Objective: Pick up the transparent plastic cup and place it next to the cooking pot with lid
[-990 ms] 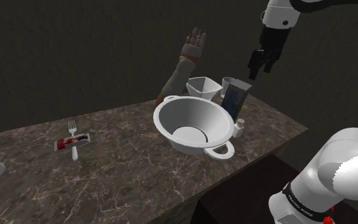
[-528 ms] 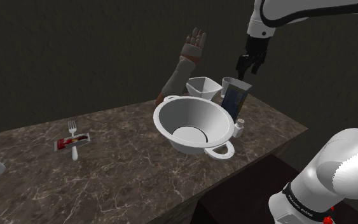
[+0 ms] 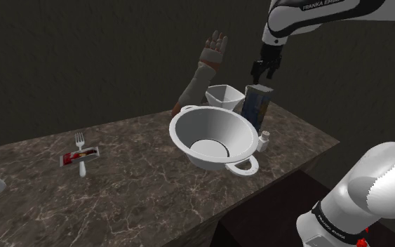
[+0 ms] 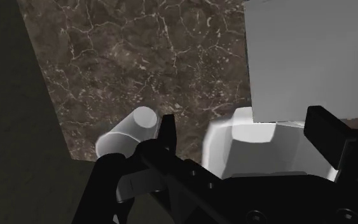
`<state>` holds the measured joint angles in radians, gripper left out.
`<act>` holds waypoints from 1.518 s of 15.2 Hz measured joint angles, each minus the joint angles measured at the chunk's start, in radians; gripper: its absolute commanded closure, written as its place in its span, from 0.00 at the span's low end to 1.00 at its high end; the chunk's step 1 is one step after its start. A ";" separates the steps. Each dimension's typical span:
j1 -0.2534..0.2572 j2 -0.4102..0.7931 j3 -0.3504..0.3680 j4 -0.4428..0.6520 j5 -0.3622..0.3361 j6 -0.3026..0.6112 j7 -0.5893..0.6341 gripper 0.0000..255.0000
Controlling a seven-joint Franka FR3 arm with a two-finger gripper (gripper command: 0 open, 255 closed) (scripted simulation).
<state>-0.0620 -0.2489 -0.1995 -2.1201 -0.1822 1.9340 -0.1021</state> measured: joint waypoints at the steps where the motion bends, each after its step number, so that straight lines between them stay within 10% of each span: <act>1: -0.004 0.039 -0.010 0.031 0.005 0.037 -0.011 0.00; 6: -0.031 0.230 -0.053 0.142 0.036 0.246 -0.072 0.00; 17: -0.119 0.675 -0.080 0.546 0.151 0.057 -0.186 0.00; 23: -0.134 0.721 -0.079 0.538 0.162 0.111 -0.197 0.00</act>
<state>-0.1960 0.4721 -0.2786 -1.5825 -0.0206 2.0445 -0.2987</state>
